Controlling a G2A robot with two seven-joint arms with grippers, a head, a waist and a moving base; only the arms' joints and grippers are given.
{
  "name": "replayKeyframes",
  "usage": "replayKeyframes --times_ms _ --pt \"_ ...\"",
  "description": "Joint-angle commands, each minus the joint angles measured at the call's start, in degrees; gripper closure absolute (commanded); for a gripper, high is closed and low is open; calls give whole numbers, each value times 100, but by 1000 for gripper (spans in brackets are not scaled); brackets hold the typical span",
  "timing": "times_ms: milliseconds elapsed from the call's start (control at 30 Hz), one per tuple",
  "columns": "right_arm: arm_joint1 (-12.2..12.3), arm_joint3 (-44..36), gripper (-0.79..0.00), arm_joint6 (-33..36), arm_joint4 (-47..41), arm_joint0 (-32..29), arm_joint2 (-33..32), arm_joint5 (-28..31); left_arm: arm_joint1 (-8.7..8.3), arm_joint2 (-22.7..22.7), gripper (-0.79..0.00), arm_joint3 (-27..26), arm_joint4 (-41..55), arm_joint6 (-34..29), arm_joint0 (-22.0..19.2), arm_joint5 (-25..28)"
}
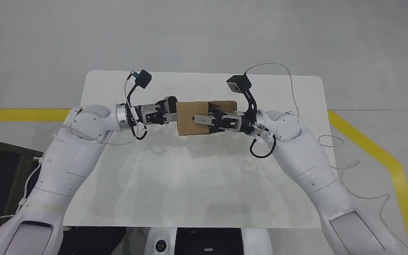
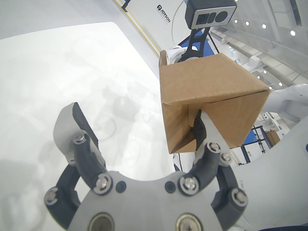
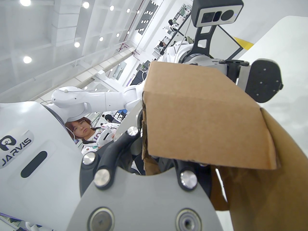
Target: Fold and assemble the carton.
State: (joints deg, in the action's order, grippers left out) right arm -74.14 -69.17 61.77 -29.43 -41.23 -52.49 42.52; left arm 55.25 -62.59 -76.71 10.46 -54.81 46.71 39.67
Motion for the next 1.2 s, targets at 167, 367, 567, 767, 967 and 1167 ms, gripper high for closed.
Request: replayKeyframes --times_ms 167,367,567,767,967,1167 --pt "-12 -1 0 10 -6 3 6 -12 5 10 -785 -39 5 -6 0 -18" --pt "-29 -1 0 0 -50 5 35 -2 15 44 -785 -71 33 -29 2 -16" --pt "-27 18 0 0 -53 6 23 -1 31 86 -785 3 118 -69 -20 -59" --pt "-10 105 0 -14 42 5 -37 -55 8 -44 -785 81 17 -17 -52 -13" --pt "47 250 0 -77 393 -47 -158 -435 -46 -272 -785 115 -204 132 -1 -50" --pt "73 408 0 250 340 -101 -106 -1189 -76 -376 -785 1 -491 252 66 111"
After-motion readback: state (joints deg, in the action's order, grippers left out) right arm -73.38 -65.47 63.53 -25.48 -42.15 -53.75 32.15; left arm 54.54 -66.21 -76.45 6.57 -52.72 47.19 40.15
